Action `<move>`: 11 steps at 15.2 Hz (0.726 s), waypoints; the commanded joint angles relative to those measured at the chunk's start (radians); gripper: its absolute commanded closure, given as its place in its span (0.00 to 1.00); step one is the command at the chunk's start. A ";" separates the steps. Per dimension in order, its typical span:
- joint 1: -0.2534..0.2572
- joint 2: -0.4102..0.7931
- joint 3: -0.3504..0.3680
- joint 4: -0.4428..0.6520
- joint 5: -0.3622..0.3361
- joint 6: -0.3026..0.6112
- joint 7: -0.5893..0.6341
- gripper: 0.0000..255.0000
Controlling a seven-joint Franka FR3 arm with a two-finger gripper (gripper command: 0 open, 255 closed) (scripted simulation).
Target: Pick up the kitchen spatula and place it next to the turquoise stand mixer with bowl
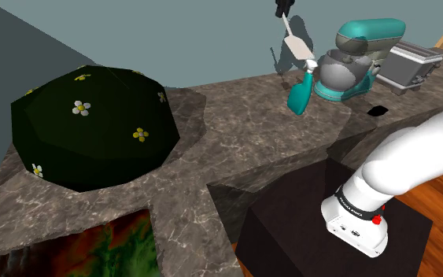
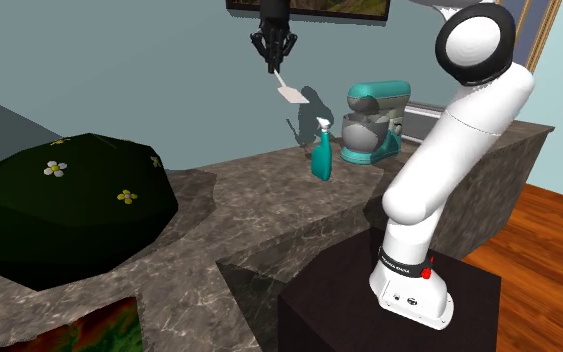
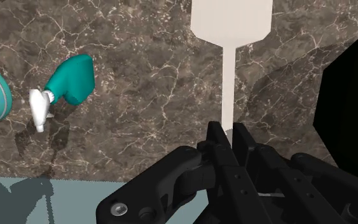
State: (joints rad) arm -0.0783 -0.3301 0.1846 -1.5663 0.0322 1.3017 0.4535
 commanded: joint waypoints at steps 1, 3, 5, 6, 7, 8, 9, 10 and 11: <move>-0.013 -0.033 -0.038 -0.034 -0.004 0.000 -0.054 1.00; -0.025 -0.065 -0.076 -0.064 -0.012 -0.002 -0.106 1.00; -0.036 -0.091 -0.115 -0.088 -0.022 -0.004 -0.157 1.00; -0.042 -0.103 -0.134 -0.099 -0.028 -0.005 -0.182 1.00; -0.048 -0.113 -0.153 -0.108 -0.034 -0.006 -0.208 1.00; -0.054 -0.123 -0.172 -0.116 -0.041 -0.008 -0.233 1.00; -0.060 -0.131 -0.191 -0.123 -0.048 -0.009 -0.259 1.00; -0.066 -0.138 -0.210 -0.128 -0.056 -0.010 -0.284 1.00; -0.071 -0.144 -0.229 -0.133 -0.063 -0.011 -0.310 1.00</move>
State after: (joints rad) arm -0.1448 -0.4645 -0.0286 -1.6893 -0.0248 1.2906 0.1669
